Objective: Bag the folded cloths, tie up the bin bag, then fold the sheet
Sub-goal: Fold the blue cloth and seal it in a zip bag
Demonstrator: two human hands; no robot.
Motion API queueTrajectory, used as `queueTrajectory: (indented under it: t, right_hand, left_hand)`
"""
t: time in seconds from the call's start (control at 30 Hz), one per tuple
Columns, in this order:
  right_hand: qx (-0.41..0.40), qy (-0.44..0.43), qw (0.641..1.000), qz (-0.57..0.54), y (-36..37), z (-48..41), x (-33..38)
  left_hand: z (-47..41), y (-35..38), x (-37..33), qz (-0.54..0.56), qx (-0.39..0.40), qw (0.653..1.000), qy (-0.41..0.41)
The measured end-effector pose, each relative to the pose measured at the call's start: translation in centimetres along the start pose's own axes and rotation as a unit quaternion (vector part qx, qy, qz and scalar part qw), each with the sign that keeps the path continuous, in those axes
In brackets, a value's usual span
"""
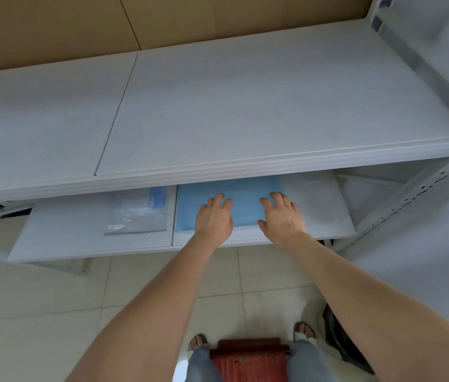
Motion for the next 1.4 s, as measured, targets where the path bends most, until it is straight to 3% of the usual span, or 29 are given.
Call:
queueTrajectory:
  t: [0.3,0.5,0.73,1.03,1.4]
  right_hand:
    - [0.028,-0.026,0.999,0.008,2.9,-4.9,-2.2]
    - [0.031,0.005,1.000,-0.005,5.7,-8.8,0.6]
    - [-0.012,0.046,0.999,-0.015,10.5,-12.4,3.8]
    - [-0.018,0.029,0.999,0.003,18.2,-18.9,1.4]
    - [-0.088,-0.015,0.996,0.024,22.6,-26.3,1.1]
  left_hand:
    - [-3.1,3.6,0.1,0.013,0.002,0.997,-0.073]
    - [-6.2,6.4,3.8,0.003,0.011,0.999,-0.048]
    - [-8.7,10.9,9.3,-0.009,-0.029,1.000,0.006]
    - [-14.1,19.6,11.2,-0.033,-0.027,0.999,-0.003]
    - [-20.0,24.7,13.7,-0.063,-0.100,0.993,-0.006]
Point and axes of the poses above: each hand's wrist, its own z-axis away from the middle knuckle, its own y-axis out of the palm, x = y × z, the point moved 3 cm from there along -z, towards the middle knuckle, and after that the axes turned 8 degrees about y, right-handed, at the moved point
